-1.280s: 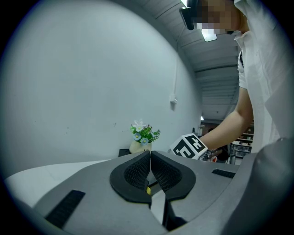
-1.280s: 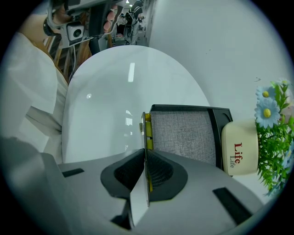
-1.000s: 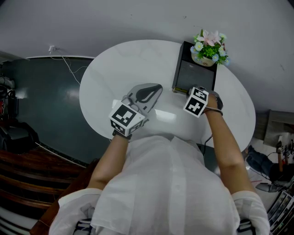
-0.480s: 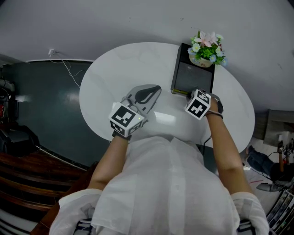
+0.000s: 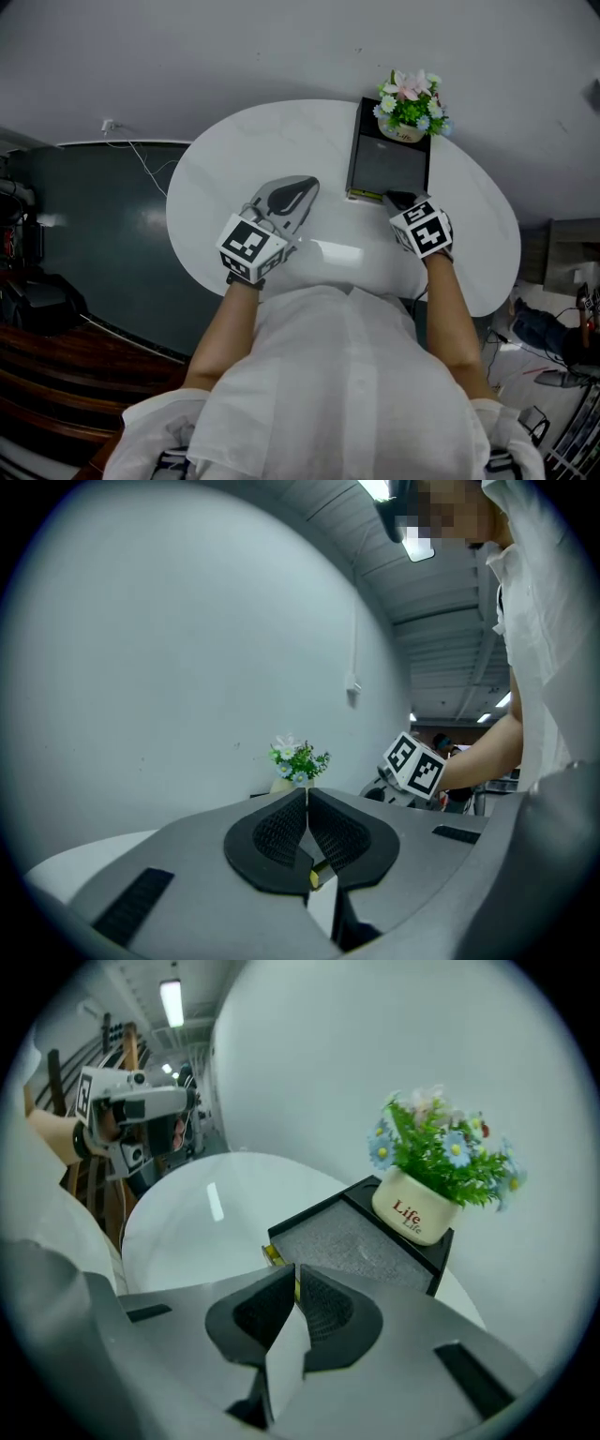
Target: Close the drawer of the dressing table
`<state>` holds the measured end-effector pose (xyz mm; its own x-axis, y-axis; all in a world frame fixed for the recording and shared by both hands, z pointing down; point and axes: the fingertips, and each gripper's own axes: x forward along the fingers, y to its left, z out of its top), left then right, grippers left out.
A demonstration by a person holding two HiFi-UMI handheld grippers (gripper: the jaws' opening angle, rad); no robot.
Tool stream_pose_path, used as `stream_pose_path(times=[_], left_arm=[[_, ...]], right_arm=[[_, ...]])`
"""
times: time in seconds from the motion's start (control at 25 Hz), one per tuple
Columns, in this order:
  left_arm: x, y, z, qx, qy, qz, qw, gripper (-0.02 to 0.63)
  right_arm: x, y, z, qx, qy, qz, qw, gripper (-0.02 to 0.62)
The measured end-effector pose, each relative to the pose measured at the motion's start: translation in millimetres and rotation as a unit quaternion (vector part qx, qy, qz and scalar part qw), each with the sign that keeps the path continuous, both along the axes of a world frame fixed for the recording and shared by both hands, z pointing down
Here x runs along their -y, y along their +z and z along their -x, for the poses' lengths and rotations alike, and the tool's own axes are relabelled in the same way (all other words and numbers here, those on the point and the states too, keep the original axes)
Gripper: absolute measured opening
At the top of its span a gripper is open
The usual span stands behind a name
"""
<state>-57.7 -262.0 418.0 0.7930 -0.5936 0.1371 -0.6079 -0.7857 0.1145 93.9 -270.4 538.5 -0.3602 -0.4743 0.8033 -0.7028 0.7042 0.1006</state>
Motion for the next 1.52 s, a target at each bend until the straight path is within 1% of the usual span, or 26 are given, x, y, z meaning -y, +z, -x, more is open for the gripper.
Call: stream_pose_path(times=[0.08, 0.12, 0.2, 0.32, 0.4, 0.44, 0.64, 0.76, 0.84, 1.0, 1.2, 1.52], left_arm=[[2.6, -3.5, 4.3, 0.002, -0.005, -0.004, 1.0, 0.018], [4.2, -5.4, 6.7, 0.002, -0.008, -0.006, 0.9999, 0.018], [7.2, -9.4, 12.5, 0.003, -0.013, -0.01, 0.9999, 0.018], [11.4, -14.3, 21.3, 0.003, -0.022, -0.015, 0.9996, 0.018], [14.2, -17.6, 26.1, 0.001, -0.028, -0.018, 0.9994, 0.018], [15.4, -19.6, 27.9, 0.0, -0.03, -0.02, 0.9993, 0.018], [18.2, -32.7, 35.1, -0.004, -0.039, -0.034, 0.9986, 0.018], [19.9, -44.5, 40.3, -0.009, -0.045, -0.047, 0.9978, 0.018], [20.3, -51.8, 45.0, -0.014, -0.05, -0.055, 0.9971, 0.018], [20.5, -60.8, 54.3, -0.018, -0.06, -0.065, 0.9959, 0.018], [18.8, -62.3, 61.3, -0.018, -0.066, -0.067, 0.9954, 0.018], [17.3, -60.3, 61.7, -0.018, -0.067, -0.065, 0.9955, 0.018]], right_arm=[[1.6, -14.6, -5.3, 0.053, 0.039, -0.025, 0.998, 0.021], [2.1, -23.0, -7.7, 0.081, 0.056, -0.039, 0.994, 0.021], [2.0, -42.6, -12.5, 0.138, 0.085, -0.071, 0.984, 0.021], [0.8, -74.9, -23.1, 0.22, 0.125, -0.128, 0.959, 0.02], [-0.6, -93.9, -32.2, 0.256, 0.146, -0.167, 0.941, 0.02], [-2.0, -101.8, -36.4, 0.266, 0.153, -0.185, 0.934, 0.02], [-16.8, -136.0, -52.6, 0.274, 0.172, -0.263, 0.909, 0.02], [-26.6, -152.9, -61.2, 0.28, 0.187, -0.291, 0.896, 0.02], [-33.8, -162.8, -64.2, 0.281, 0.189, -0.306, 0.89, 0.018], [-47.8, -177.9, -70.2, 0.275, 0.196, -0.328, 0.882, 0.011], [-57.6, -194.4, -75.7, 0.281, 0.2, -0.347, 0.872, 0.009], [-60.2, -189.5, -77.6, 0.272, 0.202, -0.341, 0.877, 0.009]])
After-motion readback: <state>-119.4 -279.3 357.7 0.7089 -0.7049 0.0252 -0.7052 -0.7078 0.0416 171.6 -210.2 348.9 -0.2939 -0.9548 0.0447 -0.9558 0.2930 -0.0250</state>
